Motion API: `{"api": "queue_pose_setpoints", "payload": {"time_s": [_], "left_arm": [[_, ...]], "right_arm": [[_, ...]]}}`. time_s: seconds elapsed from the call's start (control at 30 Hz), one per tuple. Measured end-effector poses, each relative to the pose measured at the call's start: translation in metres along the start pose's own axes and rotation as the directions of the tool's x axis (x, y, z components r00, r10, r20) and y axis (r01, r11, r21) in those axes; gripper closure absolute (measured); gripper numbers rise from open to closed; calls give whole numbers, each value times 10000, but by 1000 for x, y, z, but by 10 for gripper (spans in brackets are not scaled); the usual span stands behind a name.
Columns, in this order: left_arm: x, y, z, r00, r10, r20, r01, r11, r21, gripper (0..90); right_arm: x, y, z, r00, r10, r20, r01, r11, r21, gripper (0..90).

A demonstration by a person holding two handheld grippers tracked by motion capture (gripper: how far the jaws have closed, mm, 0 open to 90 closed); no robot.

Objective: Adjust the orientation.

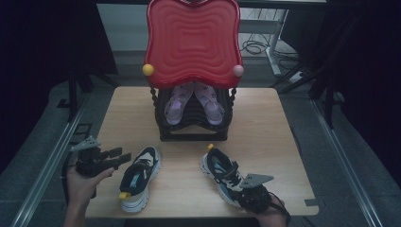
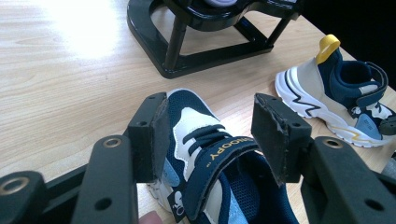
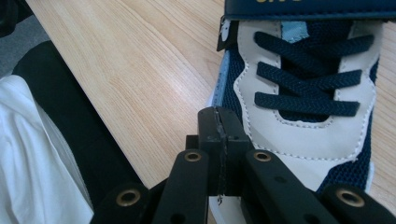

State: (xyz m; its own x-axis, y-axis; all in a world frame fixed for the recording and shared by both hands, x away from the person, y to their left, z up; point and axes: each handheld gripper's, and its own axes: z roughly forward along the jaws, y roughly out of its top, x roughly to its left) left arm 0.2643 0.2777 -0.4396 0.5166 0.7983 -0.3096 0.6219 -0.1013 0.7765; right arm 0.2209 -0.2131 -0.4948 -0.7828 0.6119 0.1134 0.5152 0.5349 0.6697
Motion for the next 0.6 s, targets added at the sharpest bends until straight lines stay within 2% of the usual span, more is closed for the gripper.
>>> {"api": "queue_pose_setpoints", "payload": {"time_s": [0.13, 0.37, 0.53, 0.6], "left_arm": [[0, 0, 1, 10000, -20, 7, 20, 10000, 34, 468], [0, 0, 1, 10000, -31, 6, 31, 10000, 43, 468], [-1, 0, 2, 10000, -13, 10, 13, 10000, 79, 468], [-1, 0, 2, 10000, -12, 17, 11, 10000, 87, 468]], "right_arm": [[-2, 0, 0, 10000, 17, -82, -17, 10000, 27, 898], [-3, 1, 0, 9988, -275, -410, 282, 9995, 163, 898], [3, 1, 9, 9957, -660, -643, 710, 9944, 786, 898], [3, 1, 12, 9954, -654, -701, 717, 9932, 914, 898]]}}
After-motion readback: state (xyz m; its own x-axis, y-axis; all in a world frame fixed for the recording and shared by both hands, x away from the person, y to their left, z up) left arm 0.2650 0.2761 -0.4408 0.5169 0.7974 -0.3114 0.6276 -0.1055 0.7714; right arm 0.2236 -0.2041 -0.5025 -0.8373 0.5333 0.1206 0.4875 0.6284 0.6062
